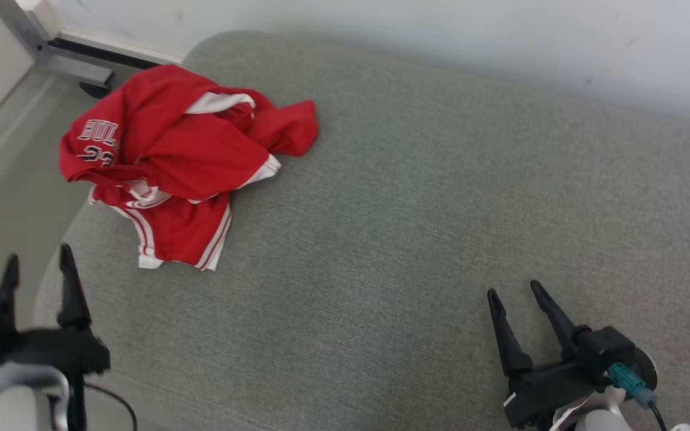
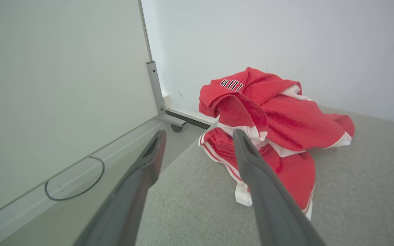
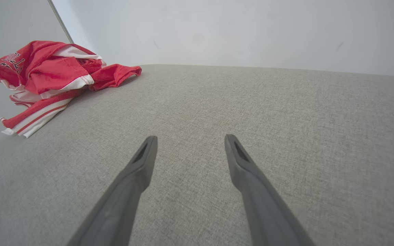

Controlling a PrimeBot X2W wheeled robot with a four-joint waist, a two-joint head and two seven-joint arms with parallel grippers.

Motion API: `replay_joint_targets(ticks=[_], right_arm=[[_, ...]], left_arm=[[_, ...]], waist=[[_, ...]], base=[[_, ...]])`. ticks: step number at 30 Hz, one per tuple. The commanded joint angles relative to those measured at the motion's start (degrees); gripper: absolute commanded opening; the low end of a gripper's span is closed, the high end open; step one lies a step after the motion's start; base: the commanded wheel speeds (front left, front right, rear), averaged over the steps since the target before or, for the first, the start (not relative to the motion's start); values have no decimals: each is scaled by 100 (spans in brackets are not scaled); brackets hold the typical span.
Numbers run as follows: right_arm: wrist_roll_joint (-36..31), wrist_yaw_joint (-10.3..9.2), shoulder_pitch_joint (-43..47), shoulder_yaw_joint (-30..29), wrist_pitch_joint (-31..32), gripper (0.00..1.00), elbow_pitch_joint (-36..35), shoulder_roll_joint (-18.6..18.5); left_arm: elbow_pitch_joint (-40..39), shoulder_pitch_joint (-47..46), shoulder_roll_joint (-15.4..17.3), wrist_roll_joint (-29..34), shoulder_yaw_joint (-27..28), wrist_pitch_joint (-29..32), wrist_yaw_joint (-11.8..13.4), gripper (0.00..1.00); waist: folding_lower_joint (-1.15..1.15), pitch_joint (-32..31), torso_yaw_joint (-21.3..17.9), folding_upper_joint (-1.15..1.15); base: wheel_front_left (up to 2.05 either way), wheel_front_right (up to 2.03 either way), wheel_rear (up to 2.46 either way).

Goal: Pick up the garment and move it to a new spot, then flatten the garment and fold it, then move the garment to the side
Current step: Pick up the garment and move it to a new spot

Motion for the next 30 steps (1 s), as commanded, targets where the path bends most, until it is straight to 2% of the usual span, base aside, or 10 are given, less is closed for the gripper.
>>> replay_joint_targets(ticks=[1,8,14,19,27,28,30], right_arm=[[-34,19,-102,32,-3,100,-71,-51],[45,19,-365,183,-3,100,-181,-294],[117,12,-428,177,3,100,-136,-437],[153,2,-440,165,21,100,-70,-493],[169,0,-450,133,40,100,8,-466],[173,-1,-454,133,41,100,25,-458],[197,-1,-465,131,41,100,52,-421]], left_arm=[[105,-237,100,-49,15,-18,-3,100],[695,-1340,561,-217,237,-18,1,100],[1529,-2070,1012,-303,5,-15,0,100],[2358,-2600,1318,-307,-37,266,75,100],[3066,-2951,1408,-345,-17,514,387,100],[3126,-2969,1395,-365,-8,492,431,74],[3210,-2997,1395,-339,-39,432,482,0]], waist=[[-1,415,-310,-1],[-1,903,-682,-1],[-1,1180,-925,-1],[-1,1325,-1052,-1],[-1,1415,-1141,-1],[-1,1410,-1148,-1],[-1,1383,-1168,-1]], base=[[0,0,0],[0,0,0],[0,0,0],[0,0,0],[0,0,0],[0,0,0],[0,0,0]])
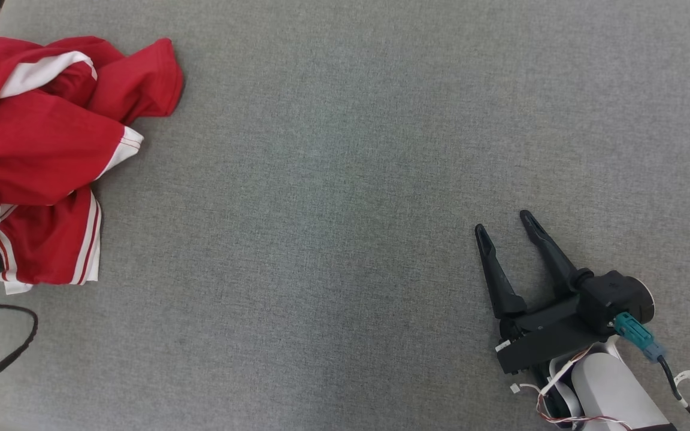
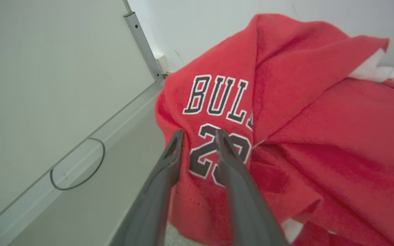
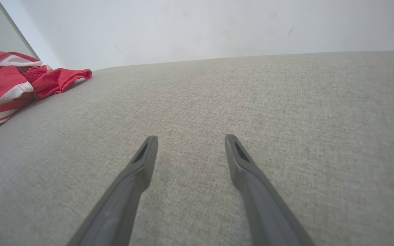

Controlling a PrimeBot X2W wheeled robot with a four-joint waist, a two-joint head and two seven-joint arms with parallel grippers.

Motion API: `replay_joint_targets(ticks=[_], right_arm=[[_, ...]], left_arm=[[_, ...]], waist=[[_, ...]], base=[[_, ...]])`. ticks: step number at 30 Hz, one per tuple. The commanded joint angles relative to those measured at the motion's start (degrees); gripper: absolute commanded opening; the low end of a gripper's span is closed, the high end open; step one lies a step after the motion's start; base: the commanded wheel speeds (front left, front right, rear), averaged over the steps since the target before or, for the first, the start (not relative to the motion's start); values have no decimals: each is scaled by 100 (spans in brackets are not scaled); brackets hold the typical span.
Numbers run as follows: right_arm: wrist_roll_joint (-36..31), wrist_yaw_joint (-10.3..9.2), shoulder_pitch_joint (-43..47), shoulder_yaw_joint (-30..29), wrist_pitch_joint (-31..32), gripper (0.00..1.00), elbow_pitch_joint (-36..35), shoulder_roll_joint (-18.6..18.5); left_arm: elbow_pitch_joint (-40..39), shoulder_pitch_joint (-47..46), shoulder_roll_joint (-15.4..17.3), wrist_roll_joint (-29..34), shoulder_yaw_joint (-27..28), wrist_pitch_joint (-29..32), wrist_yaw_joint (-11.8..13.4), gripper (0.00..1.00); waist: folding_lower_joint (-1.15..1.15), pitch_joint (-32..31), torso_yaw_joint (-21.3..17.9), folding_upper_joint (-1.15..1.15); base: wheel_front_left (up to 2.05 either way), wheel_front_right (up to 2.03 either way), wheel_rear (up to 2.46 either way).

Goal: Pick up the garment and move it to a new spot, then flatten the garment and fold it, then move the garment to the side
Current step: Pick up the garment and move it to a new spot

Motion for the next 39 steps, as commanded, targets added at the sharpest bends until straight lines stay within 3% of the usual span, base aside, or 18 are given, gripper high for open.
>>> replay_joint_targets(ticks=[1,7,15,30,36,39], right_arm=[[100,-26,267,-142,96,100,458,-126],[162,-26,309,-108,89,100,441,70],[257,-20,369,-81,58,100,461,398],[307,-20,604,-270,54,100,522,742],[297,-20,603,-271,53,100,505,810],[297,-20,599,-252,53,100,512,831]], left_arm=[[-3,-79,5,23,-10,-81,15,0],[-294,-279,44,208,-308,-311,-185,0],[-1126,-747,-373,300,-1072,-419,-431,0],[-2226,-422,-1674,-954,-3247,-461,-460,0],[-2835,-304,-1904,-1401,-4189,-458,-460,0],[-3068,-238,-1908,-1570,-4407,-459,-459,0]], waist=[[1,-44,-15,1],[1,-331,-93,1],[1,-856,-332,1],[1,-1409,-1529,1],[1,-1413,-1915,1],[1,-1425,-2036,1]], base=[[0,0,0],[0,0,0],[0,0,0],[0,0,0],[0,0,0],[0,0,0]])
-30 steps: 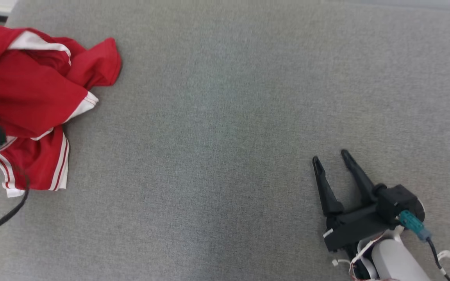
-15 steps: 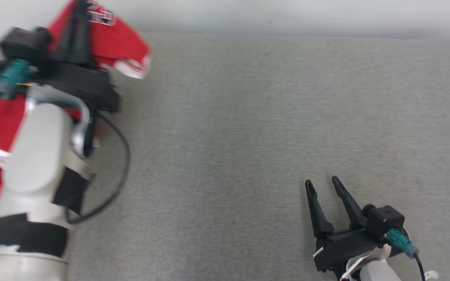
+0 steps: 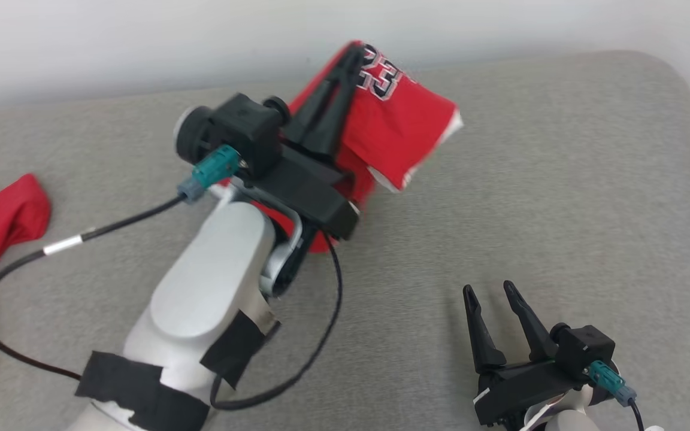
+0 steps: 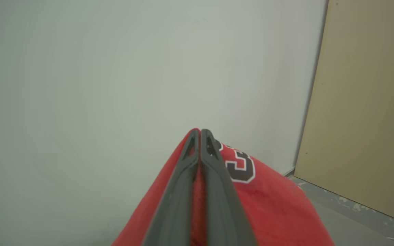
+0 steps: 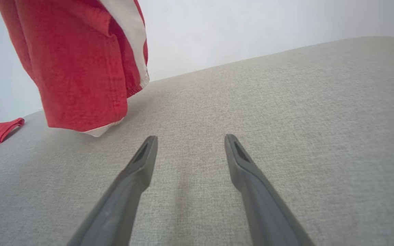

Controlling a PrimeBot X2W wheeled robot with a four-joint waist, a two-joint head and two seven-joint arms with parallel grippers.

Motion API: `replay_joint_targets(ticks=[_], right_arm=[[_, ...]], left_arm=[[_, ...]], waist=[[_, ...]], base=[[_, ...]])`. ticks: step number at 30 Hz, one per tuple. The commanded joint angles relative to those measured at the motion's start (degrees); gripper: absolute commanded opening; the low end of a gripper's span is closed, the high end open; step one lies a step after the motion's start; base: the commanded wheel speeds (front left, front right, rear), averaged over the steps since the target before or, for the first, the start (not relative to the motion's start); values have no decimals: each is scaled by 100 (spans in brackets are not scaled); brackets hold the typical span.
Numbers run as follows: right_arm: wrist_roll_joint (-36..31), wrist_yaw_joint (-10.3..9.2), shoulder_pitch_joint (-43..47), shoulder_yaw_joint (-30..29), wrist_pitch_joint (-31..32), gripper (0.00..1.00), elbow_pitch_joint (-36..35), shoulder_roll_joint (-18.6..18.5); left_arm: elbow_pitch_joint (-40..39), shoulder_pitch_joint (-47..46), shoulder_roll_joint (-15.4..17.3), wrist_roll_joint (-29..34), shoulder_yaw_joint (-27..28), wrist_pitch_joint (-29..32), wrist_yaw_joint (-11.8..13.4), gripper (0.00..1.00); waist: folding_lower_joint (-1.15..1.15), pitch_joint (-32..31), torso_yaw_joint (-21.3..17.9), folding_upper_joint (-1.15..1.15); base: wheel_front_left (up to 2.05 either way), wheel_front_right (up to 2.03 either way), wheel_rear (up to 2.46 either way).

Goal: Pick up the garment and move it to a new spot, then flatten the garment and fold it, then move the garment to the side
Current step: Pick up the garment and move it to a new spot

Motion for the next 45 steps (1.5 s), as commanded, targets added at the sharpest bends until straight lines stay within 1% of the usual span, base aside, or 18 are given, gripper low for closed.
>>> replay_joint_targets(ticks=[1,4,6,9,13,15,16,17,21,23,28,36,41,45], right_arm=[[-31,-13,14,21,-1,100,-4,44],[-11,-13,17,9,-2,100,-33,65],[-8,-13,47,-41,-1,100,-56,72],[-25,-13,83,-106,-2,100,-72,87],[-26,-13,134,-205,-1,100,-76,97],[-25,-13,143,-228,-1,100,-72,103],[-22,-13,146,-237,-1,100,-66,105],[-18,-13,154,-248,-2,100,-68,106],[-39,-13,193,-279,-1,100,-72,108],[-56,-13,226,-306,-1,100,-83,96],[-97,-13,296,-355,-2,100,-129,56],[-251,-13,486,-486,-1,100,-211,62],[-297,-13,596,-522,-1,100,-210,82],[-308,-13,653,-523,-2,100,-200,89]], left_arm=[[-87,123,8,-107,-70,-17,22,0],[-244,237,8,-139,-183,-18,165,0],[-142,374,11,-44,-145,-18,265,0],[114,628,30,153,125,-18,367,0],[452,1160,205,352,616,-19,442,0],[583,1447,286,435,885,-19,474,49],[624,1603,326,470,1017,-19,476,95],[660,1759,356,504,1152,-19,483,100],[723,2366,492,717,1609,-19,473,100],[678,2657,493,770,1825,-19,459,100],[265,3382,515,1108,2464,-19,512,100],[-651,4471,300,1724,3225,-19,391,100],[-1106,5005,140,1956,3471,-19,302,100],[-1290,5237,68,2021,3584,-19,254,100]], waist=[[0,-61,-299,-1],[0,-52,-418,-1],[0,-46,-447,-1],[0,-50,-457,-1],[0,-103,-386,-1],[0,-141,-329,-1],[0,-161,-303,-1],[0,-184,-265,-1],[0,-293,-138,-1],[0,-360,-79,-1],[0,-531,10,-1],[0,-857,58,-1],[0,-994,73,-1],[0,-1041,83,-1]], base=[[0,0,0],[0,0,0],[0,0,0],[0,0,0],[0,0,0],[0,0,0],[0,0,0],[0,0,0],[0,0,0],[0,0,0],[0,0,0],[0,0,0],[0,0,0],[0,0,0]])
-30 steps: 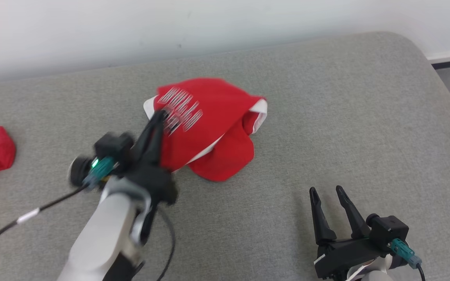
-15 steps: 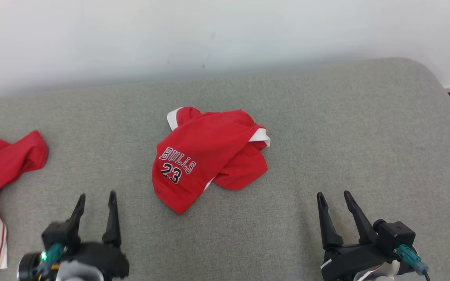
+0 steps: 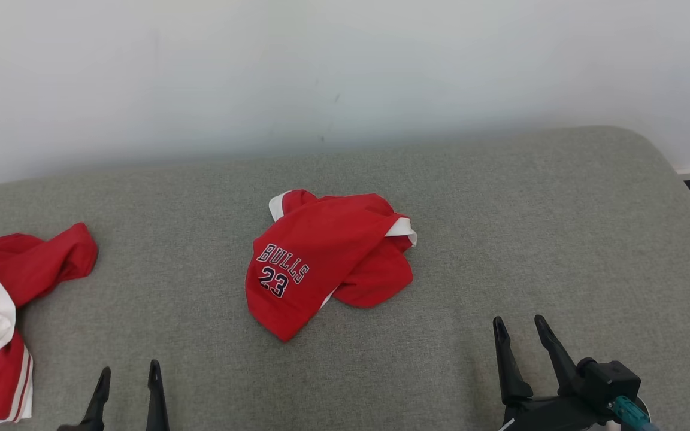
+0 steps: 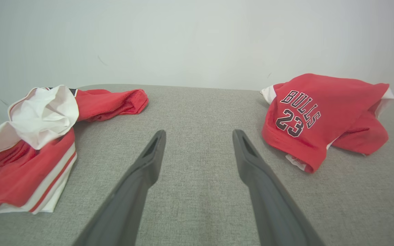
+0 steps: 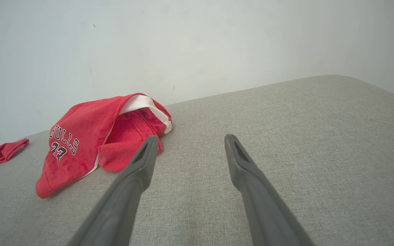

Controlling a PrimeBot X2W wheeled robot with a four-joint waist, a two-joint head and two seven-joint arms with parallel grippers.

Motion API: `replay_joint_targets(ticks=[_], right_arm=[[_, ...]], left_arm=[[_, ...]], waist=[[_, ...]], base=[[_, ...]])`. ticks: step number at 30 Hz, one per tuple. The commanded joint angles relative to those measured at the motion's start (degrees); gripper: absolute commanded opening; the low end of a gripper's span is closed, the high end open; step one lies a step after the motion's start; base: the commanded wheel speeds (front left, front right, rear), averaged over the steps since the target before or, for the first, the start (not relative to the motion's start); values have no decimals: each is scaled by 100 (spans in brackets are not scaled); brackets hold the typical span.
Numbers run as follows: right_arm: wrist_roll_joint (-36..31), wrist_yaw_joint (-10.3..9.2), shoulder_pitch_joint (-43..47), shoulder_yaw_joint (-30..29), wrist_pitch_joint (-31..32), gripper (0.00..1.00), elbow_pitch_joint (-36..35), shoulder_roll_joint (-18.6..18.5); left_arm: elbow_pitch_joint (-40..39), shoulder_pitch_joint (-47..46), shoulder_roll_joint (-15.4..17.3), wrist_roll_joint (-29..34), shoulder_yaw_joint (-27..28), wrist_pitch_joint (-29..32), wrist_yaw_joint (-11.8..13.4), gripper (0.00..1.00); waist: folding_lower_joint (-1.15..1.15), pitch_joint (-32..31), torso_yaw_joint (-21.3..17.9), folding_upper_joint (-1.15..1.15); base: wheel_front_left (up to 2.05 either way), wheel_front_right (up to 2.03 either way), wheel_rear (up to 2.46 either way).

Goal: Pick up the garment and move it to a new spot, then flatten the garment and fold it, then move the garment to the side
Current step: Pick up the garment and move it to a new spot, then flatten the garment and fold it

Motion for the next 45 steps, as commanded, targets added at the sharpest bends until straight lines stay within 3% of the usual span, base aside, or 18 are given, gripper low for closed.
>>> replay_joint_targets(ticks=[1,20,33,45], right_arm=[[-36,-13,54,-3,-2,100,-1,15],[-58,-13,121,-7,-2,100,-21,27],[-4,-13,-379,172,-1,100,-140,-76],[10,-13,-637,210,-2,100,-244,-125]], left_arm=[[-43,114,-19,60,33,-19,-10,100],[-80,252,-73,-116,-409,-19,-84,100],[408,-665,-69,-672,-1367,-19,-216,100],[832,-1187,-67,-917,-1755,-19,-243,100]], waist=[[1,-25,12,0],[1,66,233,0],[1,1087,6,0],[1,1602,-286,0]], base=[[0,0,0],[0,0,0],[0,0,0],[0,0,0]])
